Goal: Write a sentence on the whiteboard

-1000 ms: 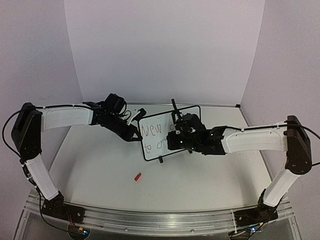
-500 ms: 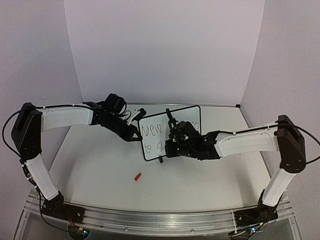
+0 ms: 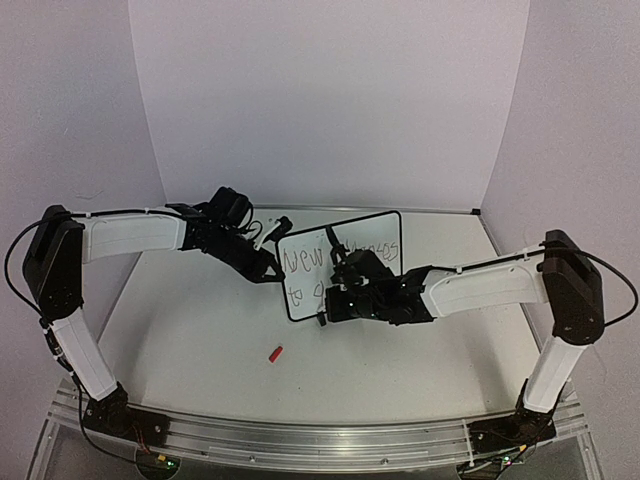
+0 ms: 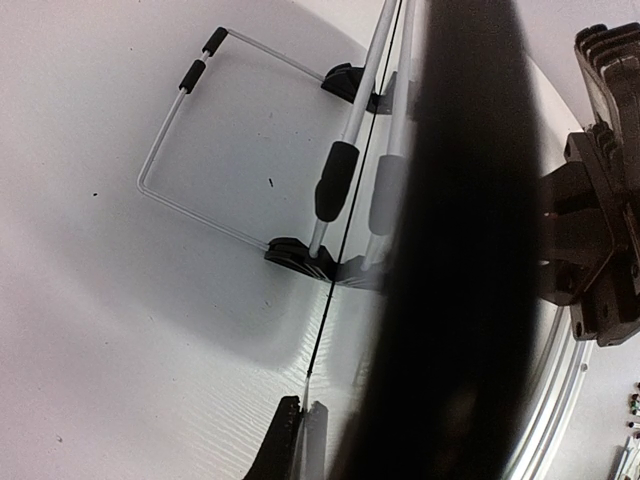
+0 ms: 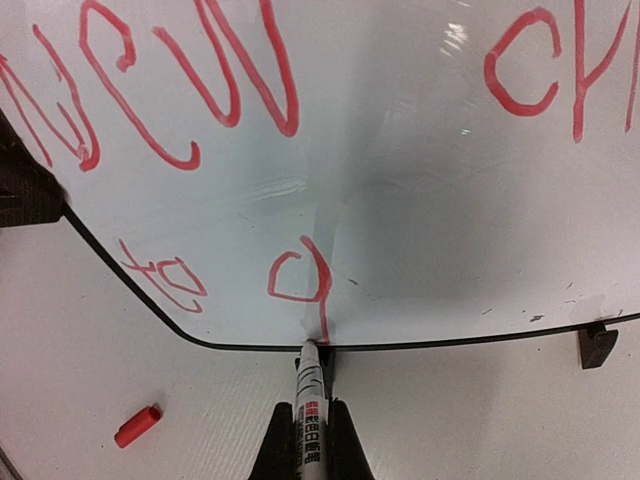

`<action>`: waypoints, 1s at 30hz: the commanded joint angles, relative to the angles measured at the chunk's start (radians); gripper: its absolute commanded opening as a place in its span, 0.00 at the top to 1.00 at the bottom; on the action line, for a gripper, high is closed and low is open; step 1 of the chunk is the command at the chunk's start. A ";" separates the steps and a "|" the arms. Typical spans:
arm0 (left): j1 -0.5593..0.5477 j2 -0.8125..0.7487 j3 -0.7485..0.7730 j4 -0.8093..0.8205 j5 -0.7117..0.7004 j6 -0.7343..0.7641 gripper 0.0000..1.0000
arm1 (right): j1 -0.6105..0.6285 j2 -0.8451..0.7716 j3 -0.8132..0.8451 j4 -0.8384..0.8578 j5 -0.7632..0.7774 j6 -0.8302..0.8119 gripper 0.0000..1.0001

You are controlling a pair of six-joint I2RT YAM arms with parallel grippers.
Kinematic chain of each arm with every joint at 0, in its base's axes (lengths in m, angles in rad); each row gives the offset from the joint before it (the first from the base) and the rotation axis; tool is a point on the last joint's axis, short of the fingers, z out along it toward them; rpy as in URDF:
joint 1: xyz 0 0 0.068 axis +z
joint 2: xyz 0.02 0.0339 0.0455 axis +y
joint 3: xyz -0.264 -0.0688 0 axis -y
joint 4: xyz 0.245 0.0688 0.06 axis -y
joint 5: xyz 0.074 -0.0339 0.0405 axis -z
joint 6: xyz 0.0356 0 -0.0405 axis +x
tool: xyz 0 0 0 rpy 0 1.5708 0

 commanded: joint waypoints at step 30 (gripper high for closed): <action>-0.009 0.003 0.042 -0.032 -0.007 0.013 1.00 | -0.030 -0.153 -0.006 0.020 0.105 -0.047 1.00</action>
